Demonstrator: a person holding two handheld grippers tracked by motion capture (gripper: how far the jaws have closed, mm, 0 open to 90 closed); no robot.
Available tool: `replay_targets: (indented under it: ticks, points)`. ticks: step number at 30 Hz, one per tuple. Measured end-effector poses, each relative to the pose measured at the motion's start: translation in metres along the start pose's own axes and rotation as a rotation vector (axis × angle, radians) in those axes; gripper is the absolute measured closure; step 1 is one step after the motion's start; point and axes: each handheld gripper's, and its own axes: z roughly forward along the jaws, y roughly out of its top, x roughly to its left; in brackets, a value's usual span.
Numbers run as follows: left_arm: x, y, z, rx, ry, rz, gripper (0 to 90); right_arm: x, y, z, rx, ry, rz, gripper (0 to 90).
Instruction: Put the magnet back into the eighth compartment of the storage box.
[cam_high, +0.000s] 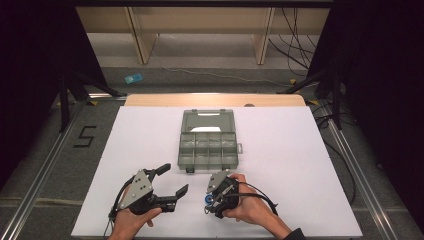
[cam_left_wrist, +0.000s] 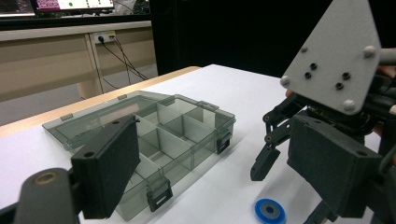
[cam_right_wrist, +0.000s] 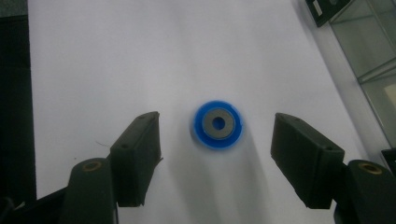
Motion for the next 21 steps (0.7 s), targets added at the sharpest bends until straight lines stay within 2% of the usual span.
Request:
replay_targets:
  ticks: [6,18,21]
  points:
    - [0.0,0.0,0.0,0.0,0.0,-0.001,16.4,-0.004,0.002,0.006,0.042,0.026,0.0,37.0]
    - [0.0,0.0,0.0,0.0,0.0,0.006,16.4,-0.009,0.011,0.013,0.113,0.06,0.004,50.5]
    - [0.0,0.0,0.0,0.0,-0.001,0.003,16.4,-0.013,0.013,0.015,0.119,0.087,0.014,52.7]
